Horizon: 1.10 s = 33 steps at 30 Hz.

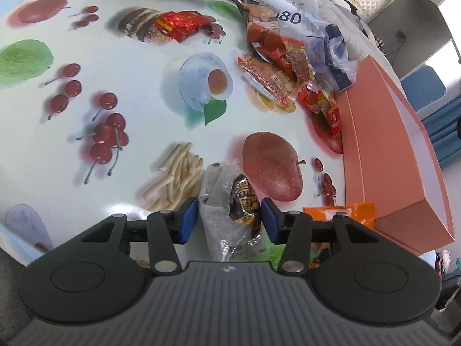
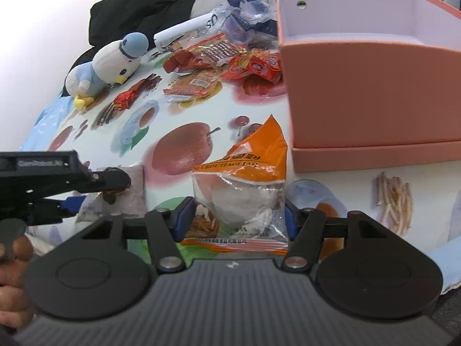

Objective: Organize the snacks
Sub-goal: 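Carry the orange bag and clear wrapper over the pink box with both tools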

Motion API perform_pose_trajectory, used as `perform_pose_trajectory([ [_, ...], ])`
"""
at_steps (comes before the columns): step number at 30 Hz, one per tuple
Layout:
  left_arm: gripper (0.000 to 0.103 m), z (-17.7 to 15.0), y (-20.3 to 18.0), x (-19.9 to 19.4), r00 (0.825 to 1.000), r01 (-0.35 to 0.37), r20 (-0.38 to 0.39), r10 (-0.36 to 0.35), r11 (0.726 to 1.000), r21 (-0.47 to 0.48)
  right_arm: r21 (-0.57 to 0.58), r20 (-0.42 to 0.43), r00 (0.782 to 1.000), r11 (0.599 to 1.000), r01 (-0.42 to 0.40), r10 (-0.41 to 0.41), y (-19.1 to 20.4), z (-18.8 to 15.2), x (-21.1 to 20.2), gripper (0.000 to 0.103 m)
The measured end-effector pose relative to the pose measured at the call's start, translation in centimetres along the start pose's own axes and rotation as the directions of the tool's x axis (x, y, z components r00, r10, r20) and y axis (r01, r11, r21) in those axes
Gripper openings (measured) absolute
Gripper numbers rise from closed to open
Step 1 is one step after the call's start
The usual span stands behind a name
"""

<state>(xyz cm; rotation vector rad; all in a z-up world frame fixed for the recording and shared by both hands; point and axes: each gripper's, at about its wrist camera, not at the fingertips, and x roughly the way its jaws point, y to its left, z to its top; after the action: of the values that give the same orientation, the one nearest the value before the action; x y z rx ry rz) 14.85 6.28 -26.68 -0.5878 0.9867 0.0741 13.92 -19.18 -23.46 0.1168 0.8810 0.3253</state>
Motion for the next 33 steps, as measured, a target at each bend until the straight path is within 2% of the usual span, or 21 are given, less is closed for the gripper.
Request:
perform_pose_trajectory([
  [3, 0.049, 0.2, -1.0, 0.1, 0.999, -0.032, 0.012, 0.032, 0.998, 0.048, 0.002, -0.006, 1.000, 1.000, 0.013, -0.013, -0.3, 0.1, -0.1, 0.061],
  [6, 0.042, 0.2, -1.7, 0.0, 0.999, -0.031, 0.013, 0.030, 0.997, 0.070, 0.003, -0.003, 1.000, 1.000, 0.008, -0.008, -0.4, 0.1, -0.4, 0.059],
  [10, 0.041, 0.0, -2.1, -0.7, 1.000, 0.003, 0.001, -0.003, 0.996, 0.090, -0.007, 0.015, 1.000, 1.000, 0.014, -0.014, 0.0, 0.1, -1.2, 0.059],
  [19, 0.041, -1.0, -3.5, -4.5, 0.999, -0.014, 0.033, 0.008, 0.983, 0.184, -0.008, 0.032, 0.999, 1.000, 0.011, -0.011, 0.6, 0.0, -3.1, 0.058],
  [25, 0.040, -2.0, -4.9, -7.5, 0.999, -0.008, 0.046, -0.004, 0.969, 0.246, 0.017, 0.058, 0.998, 1.000, 0.009, -0.010, 0.8, -0.3, -5.9, 0.057],
  [33, 0.037, -3.2, -7.2, -11.0, 0.996, 0.035, 0.064, -0.057, 0.952, 0.304, 0.001, 0.124, 0.992, 1.000, 0.009, -0.009, 1.8, 0.0, -10.3, 0.057],
])
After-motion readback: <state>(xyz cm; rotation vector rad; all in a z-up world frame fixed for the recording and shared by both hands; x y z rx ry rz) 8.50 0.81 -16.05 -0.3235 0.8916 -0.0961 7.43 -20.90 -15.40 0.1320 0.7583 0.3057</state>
